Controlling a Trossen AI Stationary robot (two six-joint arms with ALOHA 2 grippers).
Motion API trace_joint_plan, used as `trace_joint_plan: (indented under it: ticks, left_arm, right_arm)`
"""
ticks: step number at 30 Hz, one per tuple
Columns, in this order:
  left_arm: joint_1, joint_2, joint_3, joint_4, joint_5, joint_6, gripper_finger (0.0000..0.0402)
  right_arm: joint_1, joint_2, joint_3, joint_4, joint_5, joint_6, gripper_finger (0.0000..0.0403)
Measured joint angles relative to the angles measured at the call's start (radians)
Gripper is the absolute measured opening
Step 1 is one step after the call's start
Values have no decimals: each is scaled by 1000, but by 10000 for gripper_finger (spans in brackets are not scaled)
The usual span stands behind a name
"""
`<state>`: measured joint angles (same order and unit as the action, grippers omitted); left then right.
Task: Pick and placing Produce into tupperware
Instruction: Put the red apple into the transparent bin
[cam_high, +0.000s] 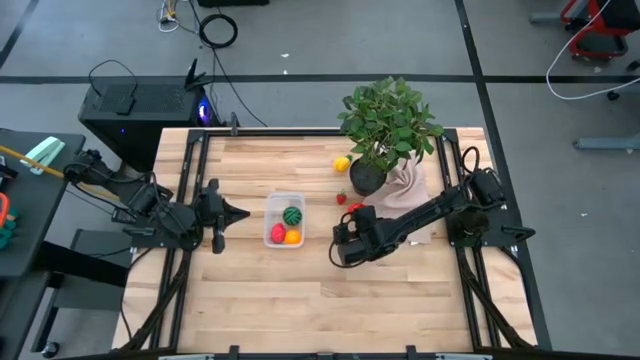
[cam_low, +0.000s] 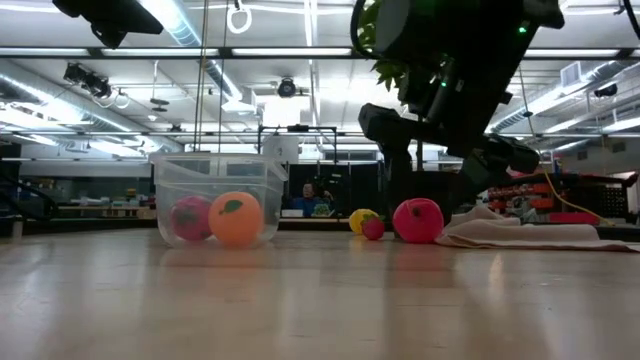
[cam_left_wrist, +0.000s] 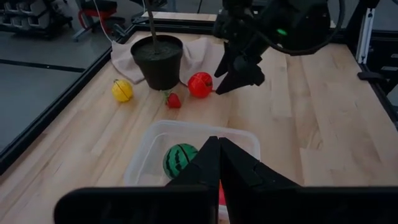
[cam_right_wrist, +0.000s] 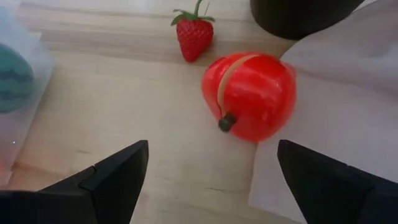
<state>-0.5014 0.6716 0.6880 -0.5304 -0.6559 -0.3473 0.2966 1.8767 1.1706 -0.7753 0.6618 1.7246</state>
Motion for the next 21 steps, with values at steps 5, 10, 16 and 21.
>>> trace_joint_plan:
  ticks: [5, 10, 16, 21]
  left_arm:
    - [0, 0, 0, -6, 6, 2, 9]
    - [0, 0, 0, -8, 6, 3, 23]
    - [0, 0, -1, -26, 7, 2, 27]
    - [0, 0, -1, -35, 8, 2, 17]
  right_arm:
    - [-17, 5, 0, 0, 16, -7, 369]
    - [-23, 32, 0, 6, 34, -8, 374]
    - [-28, 80, 0, 29, 37, 1, 393]
    - [-31, 100, -2, 42, 45, 22, 395]
